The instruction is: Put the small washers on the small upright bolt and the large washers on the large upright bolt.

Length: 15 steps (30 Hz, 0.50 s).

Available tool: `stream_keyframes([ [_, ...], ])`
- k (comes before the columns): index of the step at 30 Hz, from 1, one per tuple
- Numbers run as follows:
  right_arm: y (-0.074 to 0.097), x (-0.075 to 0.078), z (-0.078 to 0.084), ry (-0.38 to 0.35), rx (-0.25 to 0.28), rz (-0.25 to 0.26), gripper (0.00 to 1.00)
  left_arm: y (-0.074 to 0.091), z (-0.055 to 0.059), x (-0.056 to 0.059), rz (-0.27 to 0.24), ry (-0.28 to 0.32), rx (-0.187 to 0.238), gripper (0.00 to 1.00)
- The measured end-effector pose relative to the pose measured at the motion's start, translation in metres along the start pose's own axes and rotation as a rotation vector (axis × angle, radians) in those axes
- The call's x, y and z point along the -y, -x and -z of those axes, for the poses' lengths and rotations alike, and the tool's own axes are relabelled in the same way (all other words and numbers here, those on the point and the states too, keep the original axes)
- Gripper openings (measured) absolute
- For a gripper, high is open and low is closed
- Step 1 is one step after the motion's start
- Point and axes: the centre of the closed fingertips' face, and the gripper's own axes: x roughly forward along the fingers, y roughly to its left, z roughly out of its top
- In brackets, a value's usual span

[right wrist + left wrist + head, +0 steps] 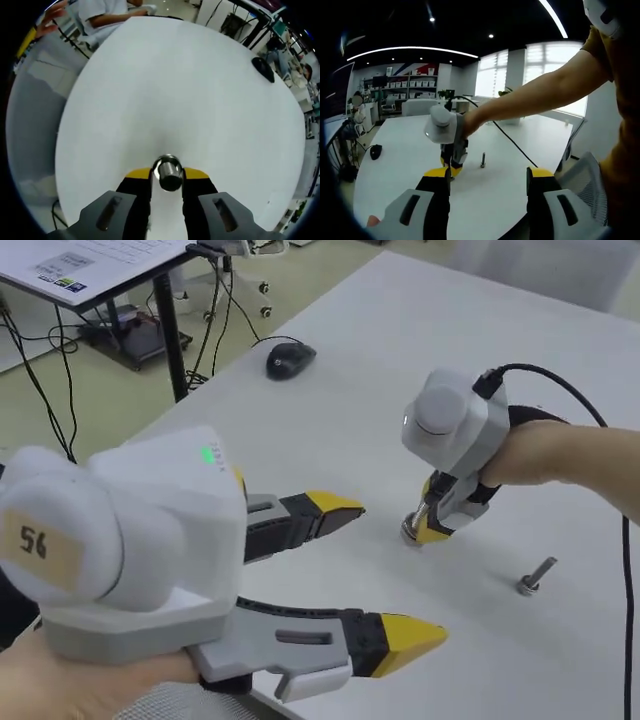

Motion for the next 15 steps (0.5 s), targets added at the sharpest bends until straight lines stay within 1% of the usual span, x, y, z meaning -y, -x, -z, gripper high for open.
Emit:
stream_keyframes([
  [6, -0.0029, 0.0000, -0.0007, 0.016, 0.015, -0.003, 0.24, 0.0007, 0.0003, -0.0011, -0.004, 0.000, -0.001, 0.61],
  [10, -0.0038, -0.0014, 0.0026, 0.022, 0.014, 0.000, 0.25, 0.0008, 0.0008, -0.0011, -0.004, 0.000, -0.004, 0.61],
  [11, -0.0038, -0.0029, 0.0021, 0.014, 0.024, -0.007, 0.27, 0.0007, 0.0010, -0.0011, -0.004, -0.001, -0.003, 0.61],
  [14, -0.0010, -0.0029, 0.0037, 0.009, 0.031, 0.004, 0.28, 0.0008, 0.0017, -0.0008, -0.004, -0.001, -0.005, 0.61],
  [15, 0.0010, -0.0030, 0.0035, -0.007, 0.041, 0.006, 0.28, 0.0008, 0.0017, -0.0008, -0.004, -0.001, -0.005, 0.61],
])
